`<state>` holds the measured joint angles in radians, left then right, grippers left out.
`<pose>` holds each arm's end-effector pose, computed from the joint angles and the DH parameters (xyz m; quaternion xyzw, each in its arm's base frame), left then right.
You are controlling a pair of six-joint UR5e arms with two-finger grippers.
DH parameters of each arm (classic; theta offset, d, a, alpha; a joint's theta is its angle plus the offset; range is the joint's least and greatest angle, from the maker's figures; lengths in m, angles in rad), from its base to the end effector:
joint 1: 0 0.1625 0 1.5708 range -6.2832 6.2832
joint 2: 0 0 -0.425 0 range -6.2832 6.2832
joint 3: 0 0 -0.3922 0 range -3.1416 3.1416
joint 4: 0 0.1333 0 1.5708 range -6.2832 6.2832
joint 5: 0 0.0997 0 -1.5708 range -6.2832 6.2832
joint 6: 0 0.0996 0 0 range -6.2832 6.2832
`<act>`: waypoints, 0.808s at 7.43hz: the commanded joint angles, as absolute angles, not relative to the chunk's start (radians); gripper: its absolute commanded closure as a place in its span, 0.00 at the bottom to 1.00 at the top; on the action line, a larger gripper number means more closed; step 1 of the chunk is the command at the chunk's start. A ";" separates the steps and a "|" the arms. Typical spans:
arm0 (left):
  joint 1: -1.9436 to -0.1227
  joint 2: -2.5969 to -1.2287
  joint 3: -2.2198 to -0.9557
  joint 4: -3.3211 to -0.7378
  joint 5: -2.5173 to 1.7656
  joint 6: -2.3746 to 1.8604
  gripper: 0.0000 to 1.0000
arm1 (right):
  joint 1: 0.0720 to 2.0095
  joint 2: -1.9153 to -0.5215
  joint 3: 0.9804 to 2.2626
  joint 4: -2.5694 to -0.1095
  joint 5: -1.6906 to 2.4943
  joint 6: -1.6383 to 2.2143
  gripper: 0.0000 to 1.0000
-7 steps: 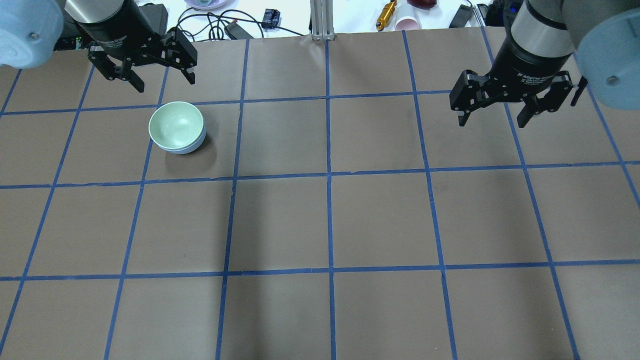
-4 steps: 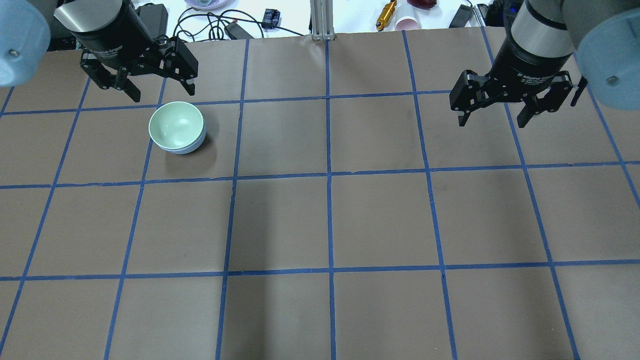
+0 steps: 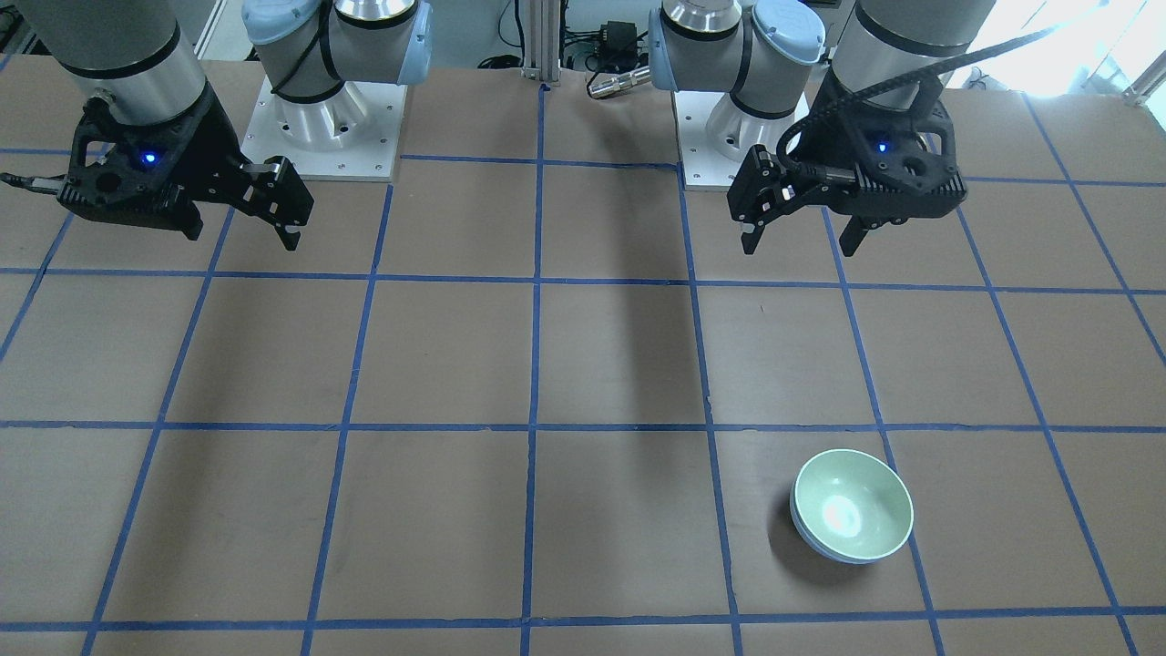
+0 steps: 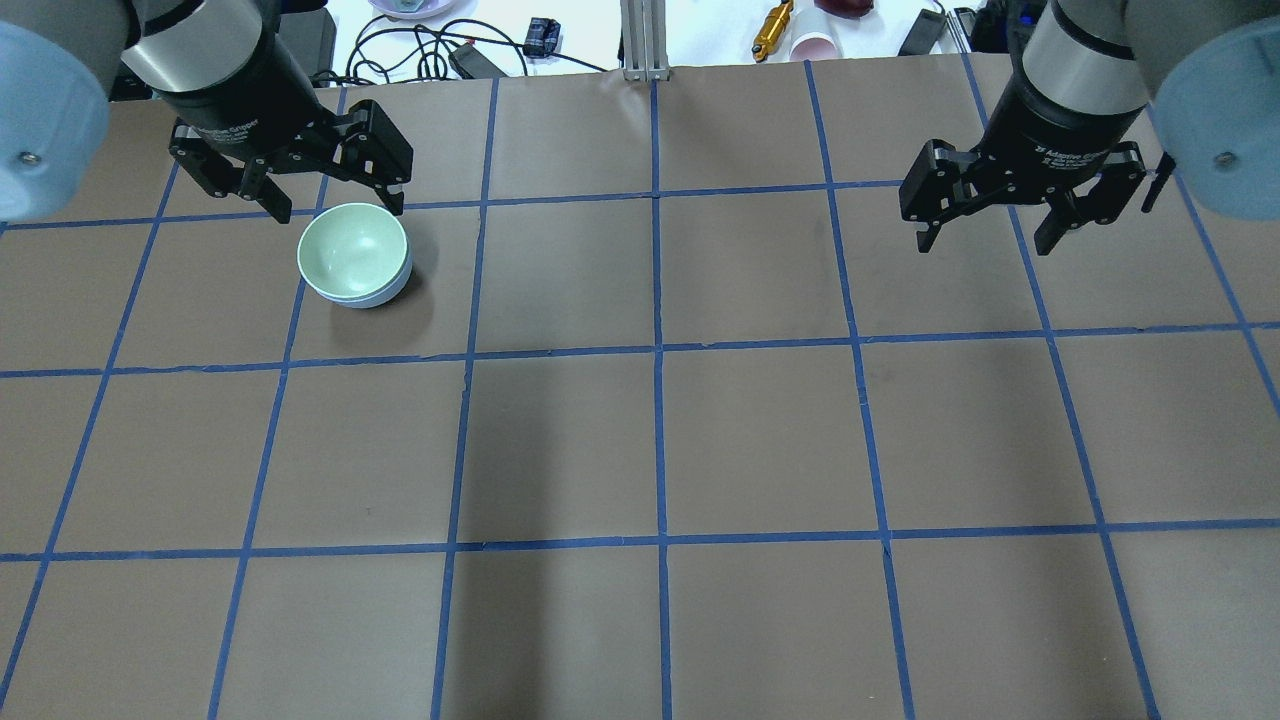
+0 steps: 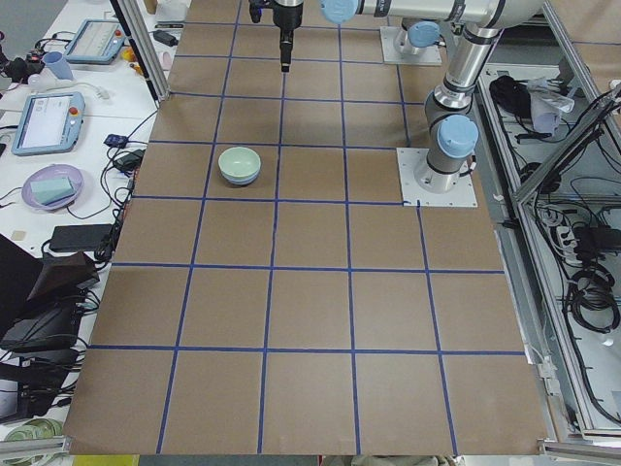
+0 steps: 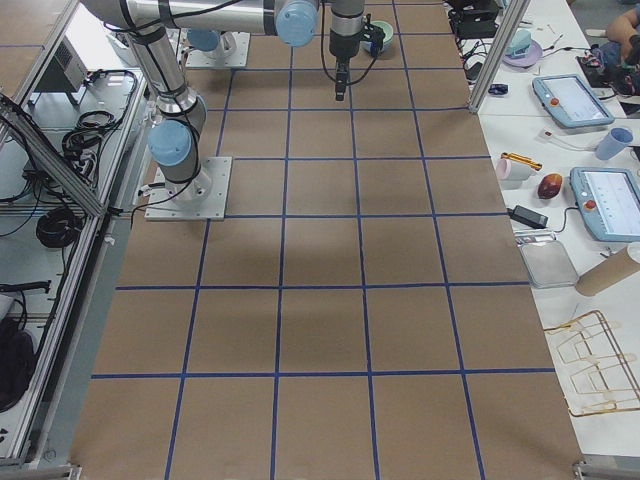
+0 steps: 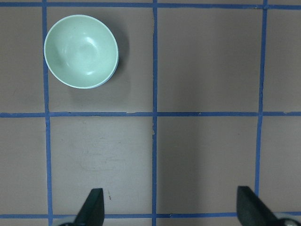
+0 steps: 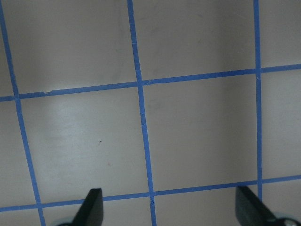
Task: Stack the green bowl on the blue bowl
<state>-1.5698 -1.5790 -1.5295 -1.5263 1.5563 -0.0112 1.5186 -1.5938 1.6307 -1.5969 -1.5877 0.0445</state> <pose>-0.1342 -0.5027 0.5089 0.0058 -0.9992 0.0387 0.0074 0.1064 -0.4870 0.4723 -0.0483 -0.9988 -0.0054 0.0084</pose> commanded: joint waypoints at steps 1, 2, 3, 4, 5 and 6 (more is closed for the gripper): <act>-1.571 -1.575 -1.529 -1.528 1.565 -0.009 0.00 | 1.519 -1.594 1.631 -1.597 -1.588 0.044 0.00; -1.563 -1.574 -1.522 -1.528 1.583 -0.003 0.00 | 1.519 -1.594 1.631 -1.597 -1.588 0.044 0.00; -1.565 -1.571 -1.525 -1.528 1.582 -0.003 0.00 | 1.519 -1.594 1.631 -1.597 -1.588 0.044 0.00; -1.566 -1.572 -1.534 -1.528 1.578 -0.005 0.00 | 1.519 -1.594 1.631 -1.597 -1.588 0.044 0.00; -1.566 -1.575 -1.534 -1.526 1.580 -0.005 0.00 | 1.519 -1.594 1.631 -1.597 -1.586 0.044 0.00; -1.566 -1.577 -1.535 -1.528 1.583 -0.005 0.00 | 1.519 -1.594 1.631 -1.597 -1.588 0.044 0.00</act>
<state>-1.5659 -1.5748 -1.5332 -1.5272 1.5805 -0.0045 1.5187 -1.5938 1.6306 -1.5969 -1.5870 0.0445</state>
